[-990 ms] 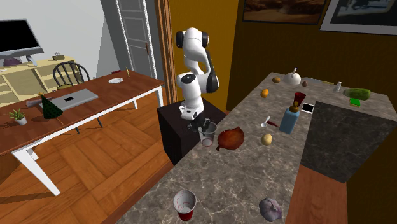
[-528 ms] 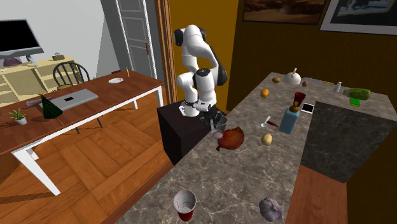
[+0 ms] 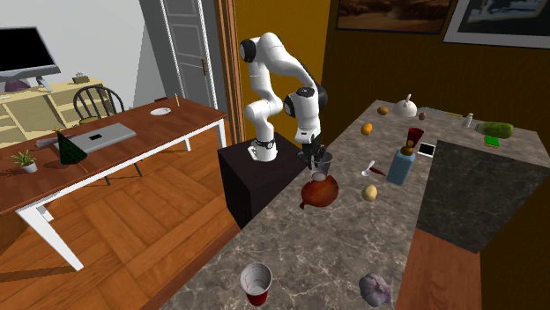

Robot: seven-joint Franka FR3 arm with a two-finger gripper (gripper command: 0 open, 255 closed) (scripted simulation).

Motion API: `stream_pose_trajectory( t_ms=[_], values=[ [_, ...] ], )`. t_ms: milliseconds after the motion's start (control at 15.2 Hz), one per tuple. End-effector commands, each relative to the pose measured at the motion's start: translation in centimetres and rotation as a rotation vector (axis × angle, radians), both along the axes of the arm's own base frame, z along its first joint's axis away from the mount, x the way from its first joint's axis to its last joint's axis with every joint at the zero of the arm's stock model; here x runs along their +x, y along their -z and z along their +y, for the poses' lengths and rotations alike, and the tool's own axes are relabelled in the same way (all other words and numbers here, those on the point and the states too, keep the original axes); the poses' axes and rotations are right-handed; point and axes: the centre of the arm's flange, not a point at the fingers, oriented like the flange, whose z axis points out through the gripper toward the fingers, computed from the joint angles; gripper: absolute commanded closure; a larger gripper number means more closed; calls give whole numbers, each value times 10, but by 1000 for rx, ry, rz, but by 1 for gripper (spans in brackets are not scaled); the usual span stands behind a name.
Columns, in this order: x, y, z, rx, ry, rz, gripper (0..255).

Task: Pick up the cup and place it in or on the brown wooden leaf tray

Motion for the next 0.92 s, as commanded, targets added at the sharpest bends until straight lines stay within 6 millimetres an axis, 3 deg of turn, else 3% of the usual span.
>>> stream_pose_trajectory(
  t_ms=[0, 858],
  values=[
    [-3, 0, 19, 0, 2, 0, 255],
    [-3, 69, 19, 0, 2, 0, 255]
  ],
)
